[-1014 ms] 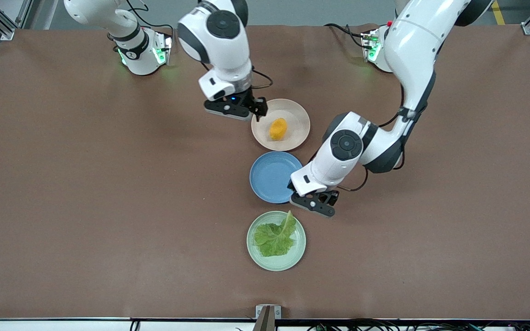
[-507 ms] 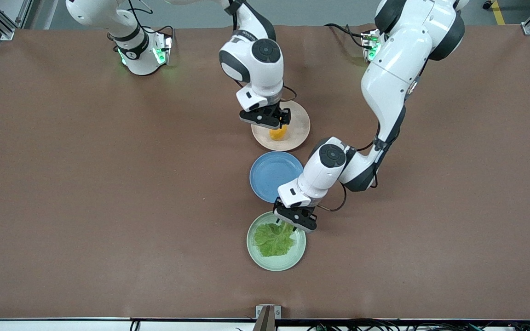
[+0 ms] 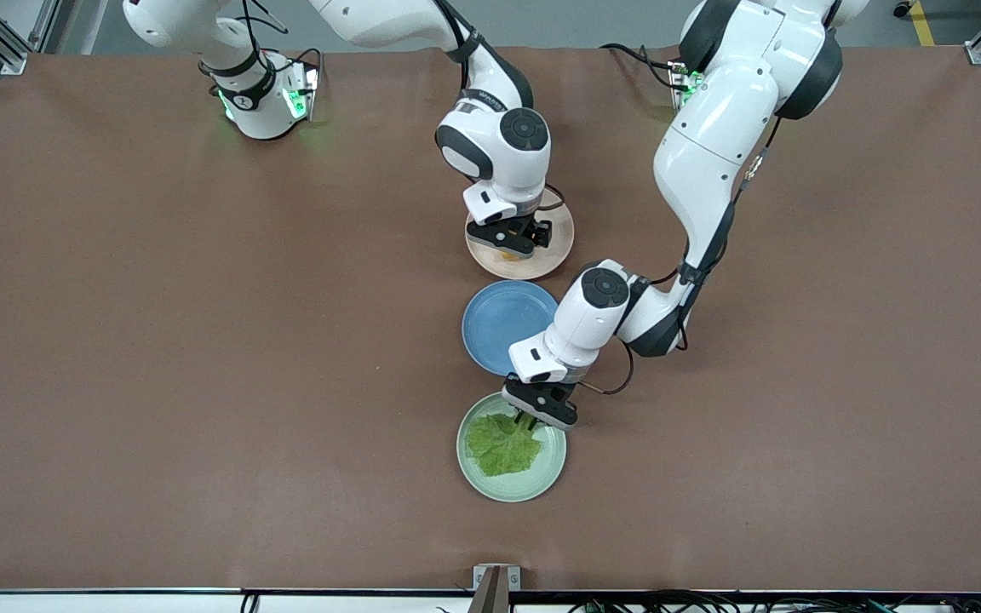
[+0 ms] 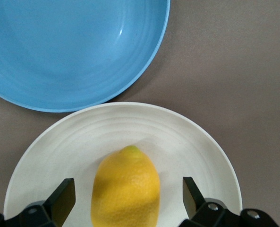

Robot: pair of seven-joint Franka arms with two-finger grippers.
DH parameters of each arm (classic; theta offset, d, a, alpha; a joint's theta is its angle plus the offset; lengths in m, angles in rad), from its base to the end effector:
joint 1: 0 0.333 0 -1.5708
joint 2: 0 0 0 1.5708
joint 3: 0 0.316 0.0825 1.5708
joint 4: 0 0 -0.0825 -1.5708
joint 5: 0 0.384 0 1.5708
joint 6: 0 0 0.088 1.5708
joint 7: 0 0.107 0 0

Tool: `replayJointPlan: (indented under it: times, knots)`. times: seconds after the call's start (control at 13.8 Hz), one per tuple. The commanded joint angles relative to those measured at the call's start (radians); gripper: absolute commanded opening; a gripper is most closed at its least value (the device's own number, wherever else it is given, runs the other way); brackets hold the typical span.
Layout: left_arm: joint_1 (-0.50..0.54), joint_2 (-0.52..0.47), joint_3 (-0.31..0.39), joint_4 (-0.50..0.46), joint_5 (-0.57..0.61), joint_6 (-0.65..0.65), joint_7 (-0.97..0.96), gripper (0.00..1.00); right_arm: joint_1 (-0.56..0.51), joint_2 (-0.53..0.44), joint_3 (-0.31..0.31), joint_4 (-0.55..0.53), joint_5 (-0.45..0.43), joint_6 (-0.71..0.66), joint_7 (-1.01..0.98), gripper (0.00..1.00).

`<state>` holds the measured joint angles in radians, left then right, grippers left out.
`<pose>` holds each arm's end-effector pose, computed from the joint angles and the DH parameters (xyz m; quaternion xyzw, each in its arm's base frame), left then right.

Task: Pick lemon and lettuce from plates
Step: 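Close the left gripper on the lettuce while the right gripper grasps the lemon, then lift the lettuce with the left gripper while the right gripper lifts the lemon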

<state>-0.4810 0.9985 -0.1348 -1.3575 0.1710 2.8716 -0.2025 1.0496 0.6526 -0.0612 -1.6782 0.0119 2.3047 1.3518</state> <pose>0.6400 -0.4284 0.1767 0.9386 -0.2268 0.2372 0.1066 0.3690 0.5687 0.2206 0.9837 -0.1787 0.0083 0.0170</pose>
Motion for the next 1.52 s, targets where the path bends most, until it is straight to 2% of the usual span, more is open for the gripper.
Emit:
replayJointPlan:
  times: [0.0,0.07,0.22,0.36,0.58,0.65,0.8,1.01,1.16,1.3,1.38,1.45]
  knots:
    - [-0.016,0.014,0.017,0.017,0.022,0.002,-0.003,0.04,0.016,0.019,-0.012,0.014,0.034,0.022,0.016,0.99]
    - [-0.016,0.014,0.017,0.017,0.021,0.002,-0.001,0.01,0.018,0.021,-0.012,0.014,0.036,0.024,0.016,0.95]
    - [-0.014,0.0,0.018,0.018,0.022,-0.003,0.012,0.0,0.018,0.021,-0.012,0.012,0.036,0.022,0.015,0.71]
    - [-0.007,-0.03,0.018,0.018,0.024,-0.009,0.012,0.0,0.024,0.021,-0.012,0.012,0.036,0.022,0.013,0.54]
    - [0.004,-0.127,0.018,0.02,0.022,-0.203,0.023,0.0,0.036,0.019,-0.012,0.014,0.031,0.021,0.006,0.28]
    - [0.018,-0.15,0.018,0.02,0.022,-0.239,0.023,0.0,0.044,0.013,-0.014,0.014,0.023,0.019,0.016,0.23]
    - [0.08,-0.205,0.006,-0.011,0.025,-0.273,0.038,0.0,0.032,-0.04,-0.02,0.006,0.02,-0.028,0.003,0.23]
    - [0.126,-0.283,0.007,-0.022,0.024,-0.459,0.101,0.0,-0.005,-0.218,-0.054,0.006,0.019,-0.285,-0.116,0.22]
    - [0.165,-0.317,0.009,-0.032,0.024,-0.591,0.158,0.0,-0.074,-0.333,-0.055,0.002,0.019,-0.427,-0.196,0.22]
    - [0.247,-0.362,0.009,-0.116,0.025,-0.632,0.218,0.0,-0.175,-0.459,-0.055,-0.037,0.019,-0.523,-0.348,0.22]
    - [0.327,-0.391,0.009,-0.211,0.028,-0.612,0.297,0.0,-0.278,-0.541,-0.055,-0.066,0.019,-0.585,-0.481,0.22]
    - [0.369,-0.405,0.009,-0.277,0.033,-0.562,0.313,0.0,-0.349,-0.574,-0.055,-0.07,0.019,-0.625,-0.569,0.22]
